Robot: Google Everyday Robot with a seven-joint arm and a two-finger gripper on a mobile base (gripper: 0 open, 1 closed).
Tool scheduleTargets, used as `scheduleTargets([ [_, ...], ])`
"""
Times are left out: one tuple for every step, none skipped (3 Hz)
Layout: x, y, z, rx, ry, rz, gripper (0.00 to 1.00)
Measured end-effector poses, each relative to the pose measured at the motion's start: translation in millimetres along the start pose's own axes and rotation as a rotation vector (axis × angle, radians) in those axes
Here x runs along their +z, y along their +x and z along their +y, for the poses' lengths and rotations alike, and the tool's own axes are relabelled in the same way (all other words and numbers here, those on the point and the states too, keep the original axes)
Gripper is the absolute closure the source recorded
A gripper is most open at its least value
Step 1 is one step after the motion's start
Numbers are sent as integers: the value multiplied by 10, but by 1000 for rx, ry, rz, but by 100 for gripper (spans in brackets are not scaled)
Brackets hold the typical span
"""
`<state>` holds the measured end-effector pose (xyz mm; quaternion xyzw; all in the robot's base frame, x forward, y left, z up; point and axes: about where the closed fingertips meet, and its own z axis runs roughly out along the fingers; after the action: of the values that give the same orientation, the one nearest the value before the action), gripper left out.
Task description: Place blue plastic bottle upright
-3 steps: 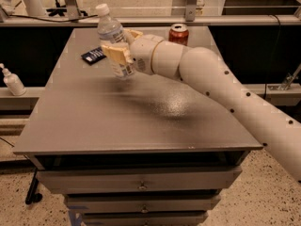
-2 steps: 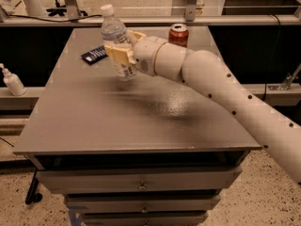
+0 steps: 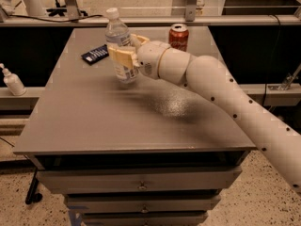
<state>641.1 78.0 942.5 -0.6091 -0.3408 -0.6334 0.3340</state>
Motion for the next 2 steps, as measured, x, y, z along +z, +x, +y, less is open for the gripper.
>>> scheduleTargets([
  [0,-19,4,4,15,17,100],
  [-8,-40,-13,-1,32,25,100],
])
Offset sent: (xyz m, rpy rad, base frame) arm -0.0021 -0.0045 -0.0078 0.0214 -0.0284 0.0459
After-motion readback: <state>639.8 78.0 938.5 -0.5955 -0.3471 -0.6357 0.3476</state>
